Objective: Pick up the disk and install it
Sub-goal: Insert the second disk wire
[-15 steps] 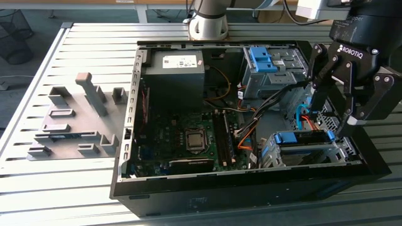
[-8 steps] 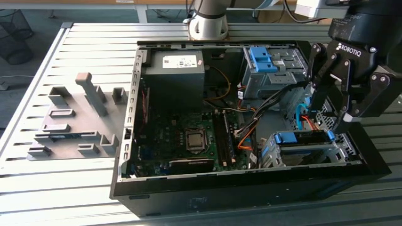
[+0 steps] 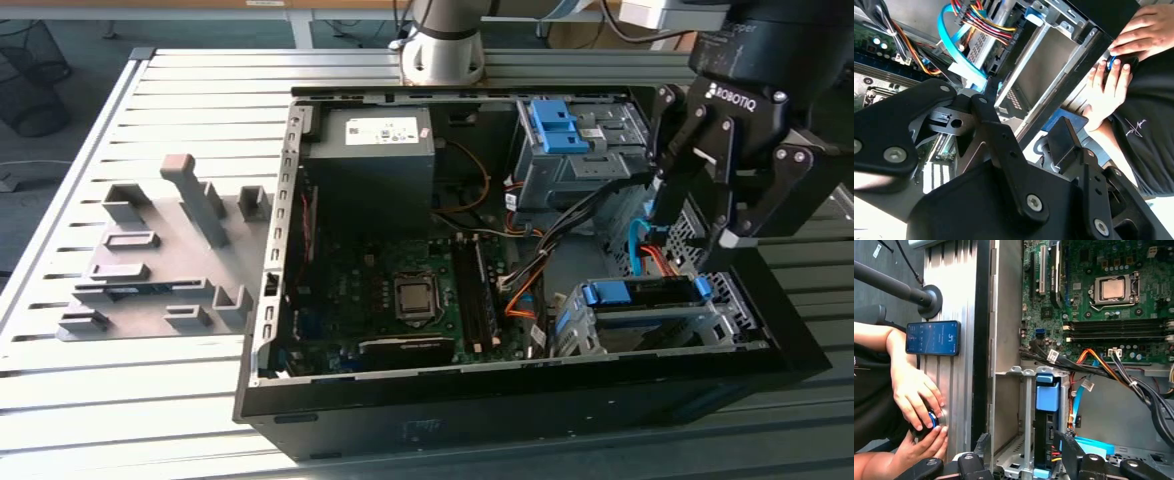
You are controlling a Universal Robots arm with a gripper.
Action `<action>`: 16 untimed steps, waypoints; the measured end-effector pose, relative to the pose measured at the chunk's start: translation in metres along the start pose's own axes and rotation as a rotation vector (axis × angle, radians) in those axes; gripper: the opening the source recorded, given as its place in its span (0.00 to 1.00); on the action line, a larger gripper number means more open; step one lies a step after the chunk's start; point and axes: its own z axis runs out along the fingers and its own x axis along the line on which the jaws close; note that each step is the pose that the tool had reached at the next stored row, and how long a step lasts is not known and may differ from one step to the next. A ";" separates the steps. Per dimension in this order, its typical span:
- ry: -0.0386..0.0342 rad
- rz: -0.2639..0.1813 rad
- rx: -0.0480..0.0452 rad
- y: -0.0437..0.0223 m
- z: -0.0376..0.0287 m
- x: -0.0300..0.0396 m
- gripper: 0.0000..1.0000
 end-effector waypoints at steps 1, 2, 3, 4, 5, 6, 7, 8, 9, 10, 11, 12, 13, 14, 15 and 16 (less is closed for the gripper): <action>0.0001 0.002 -0.0007 0.0000 -0.0003 -0.0019 0.67; 0.0000 0.003 -0.0012 0.0000 -0.0003 -0.0038 0.67; -0.0001 0.005 -0.0017 0.0000 -0.0002 -0.0056 0.67; -0.0003 0.005 -0.0020 0.0000 0.0002 -0.0068 0.67; -0.0002 0.006 -0.0022 0.0000 0.0005 -0.0077 0.67; -0.0003 0.006 -0.0023 0.0000 0.0010 -0.0084 0.67; -0.0003 0.006 -0.0024 -0.0001 0.0017 -0.0090 0.67; -0.0002 0.007 -0.0026 -0.0001 0.0024 -0.0094 0.67; -0.0002 0.007 -0.0027 -0.0001 0.0031 -0.0099 0.67; -0.0002 0.007 -0.0028 -0.0001 0.0038 -0.0104 0.65; -0.0001 0.008 -0.0029 -0.0001 0.0043 -0.0108 0.65; -0.0001 0.008 -0.0031 -0.0002 0.0049 -0.0112 0.59; -0.0003 0.008 -0.0031 -0.0002 0.0055 -0.0116 0.59; -0.0002 0.009 -0.0033 -0.0005 0.0058 -0.0120 0.52; -0.0003 0.010 -0.0037 -0.0008 0.0061 -0.0124 0.52; -0.0004 0.012 -0.0045 -0.0013 0.0063 -0.0129 0.52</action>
